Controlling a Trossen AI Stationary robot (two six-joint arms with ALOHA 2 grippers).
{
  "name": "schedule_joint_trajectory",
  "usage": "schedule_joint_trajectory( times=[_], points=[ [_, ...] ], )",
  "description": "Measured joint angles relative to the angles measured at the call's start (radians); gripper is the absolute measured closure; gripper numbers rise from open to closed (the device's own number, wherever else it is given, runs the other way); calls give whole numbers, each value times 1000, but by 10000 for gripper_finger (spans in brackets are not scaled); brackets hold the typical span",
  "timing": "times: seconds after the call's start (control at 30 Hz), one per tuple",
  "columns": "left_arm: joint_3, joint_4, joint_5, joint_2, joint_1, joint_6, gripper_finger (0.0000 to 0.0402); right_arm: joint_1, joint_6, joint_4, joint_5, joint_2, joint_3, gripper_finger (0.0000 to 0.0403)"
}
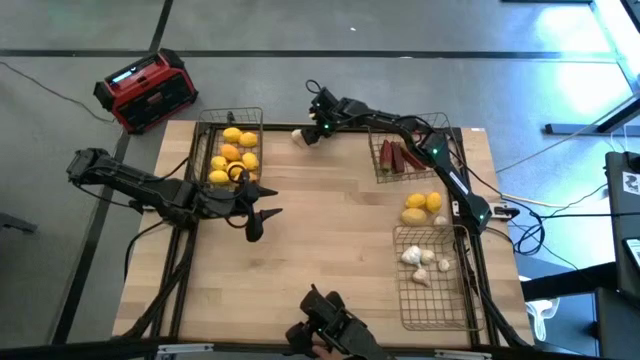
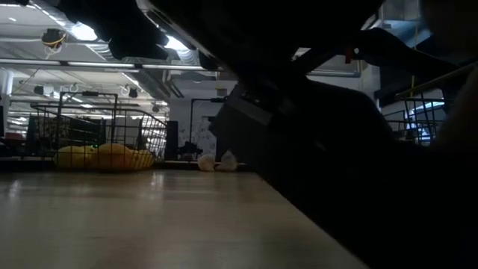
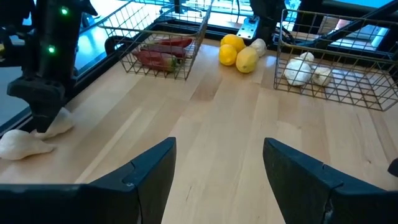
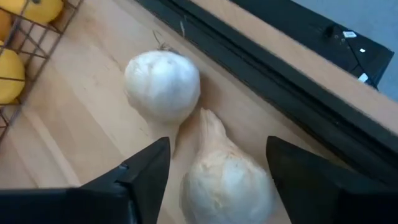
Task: Sort produce into baskets
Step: Put the white garlic into the bottom wire basket
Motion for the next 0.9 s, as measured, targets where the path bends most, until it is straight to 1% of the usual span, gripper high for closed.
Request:
schedule_joint_trajectory(
  times=[0.13, 0.33, 0.5, 0.6, 0.67, 0.9],
  points=[
    [0, 0, 0, 0, 0, -1, 164, 0, 2, 23, -6, 1, 0, 171],
    [0, 0, 0, 0, 0, -2, 164, 0, 4, 17, -56, 1, 0, 216],
    [0, 0, 0, 0, 0, -4, 164, 0, 9, -8, -112, 1, 0, 229],
    [0, 0, 0, 0, 0, -4, 164, 0, 10, -19, -115, 1, 0, 223],
    [0, 0, 0, 0, 0, -4, 164, 0, 9, -28, -119, 1, 0, 210],
    [0, 0, 0, 0, 0, -8, 164, 0, 0, -91, -123, 1, 0, 142]
  ],
)
